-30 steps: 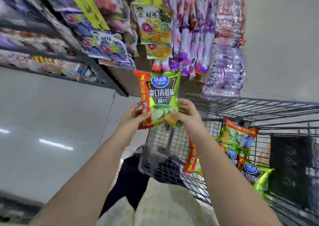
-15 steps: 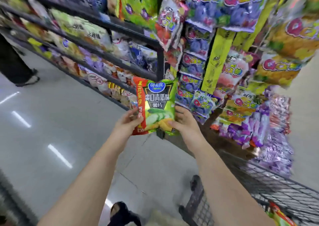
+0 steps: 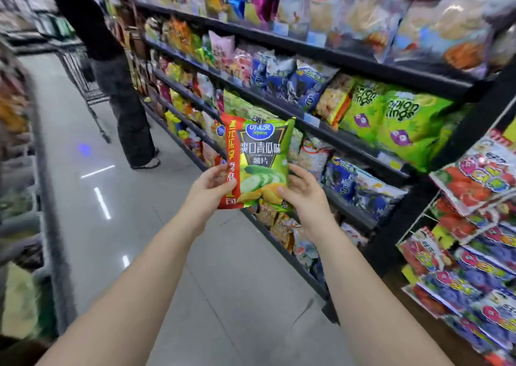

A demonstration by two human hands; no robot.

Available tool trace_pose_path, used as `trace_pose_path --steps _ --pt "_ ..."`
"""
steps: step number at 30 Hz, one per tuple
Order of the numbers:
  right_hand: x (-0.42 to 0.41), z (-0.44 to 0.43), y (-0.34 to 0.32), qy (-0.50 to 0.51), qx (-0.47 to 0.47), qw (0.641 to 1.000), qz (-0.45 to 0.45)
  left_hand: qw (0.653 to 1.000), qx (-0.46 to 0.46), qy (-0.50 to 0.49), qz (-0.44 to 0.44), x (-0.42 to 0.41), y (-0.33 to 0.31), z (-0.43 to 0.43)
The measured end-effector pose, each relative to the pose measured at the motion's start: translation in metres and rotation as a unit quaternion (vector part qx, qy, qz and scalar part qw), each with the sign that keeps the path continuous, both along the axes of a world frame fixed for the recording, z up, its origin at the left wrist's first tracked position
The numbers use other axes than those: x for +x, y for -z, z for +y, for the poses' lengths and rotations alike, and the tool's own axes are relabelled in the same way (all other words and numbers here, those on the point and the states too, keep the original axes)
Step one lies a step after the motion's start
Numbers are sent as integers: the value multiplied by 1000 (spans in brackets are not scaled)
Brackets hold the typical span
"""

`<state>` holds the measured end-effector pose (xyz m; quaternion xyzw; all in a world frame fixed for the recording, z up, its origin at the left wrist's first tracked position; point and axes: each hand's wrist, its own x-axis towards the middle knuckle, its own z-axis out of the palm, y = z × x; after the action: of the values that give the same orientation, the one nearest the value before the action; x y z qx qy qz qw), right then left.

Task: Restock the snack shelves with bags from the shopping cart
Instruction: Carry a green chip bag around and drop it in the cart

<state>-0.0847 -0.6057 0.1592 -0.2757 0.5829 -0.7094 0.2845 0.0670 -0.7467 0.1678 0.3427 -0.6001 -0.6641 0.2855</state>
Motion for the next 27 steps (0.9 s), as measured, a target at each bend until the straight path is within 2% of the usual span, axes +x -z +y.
trace_pose_path --steps 6,19,27 --pt "-26 -99 -34 -10 -39 999 26 999 -27 -32 35 -18 -32 -89" --pt "-160 -322 -154 -41 -121 984 125 983 -141 -49 105 -140 -148 -305" --pt "-202 -475 -184 -53 -123 975 175 971 -191 -92 110 -181 -181 -451"
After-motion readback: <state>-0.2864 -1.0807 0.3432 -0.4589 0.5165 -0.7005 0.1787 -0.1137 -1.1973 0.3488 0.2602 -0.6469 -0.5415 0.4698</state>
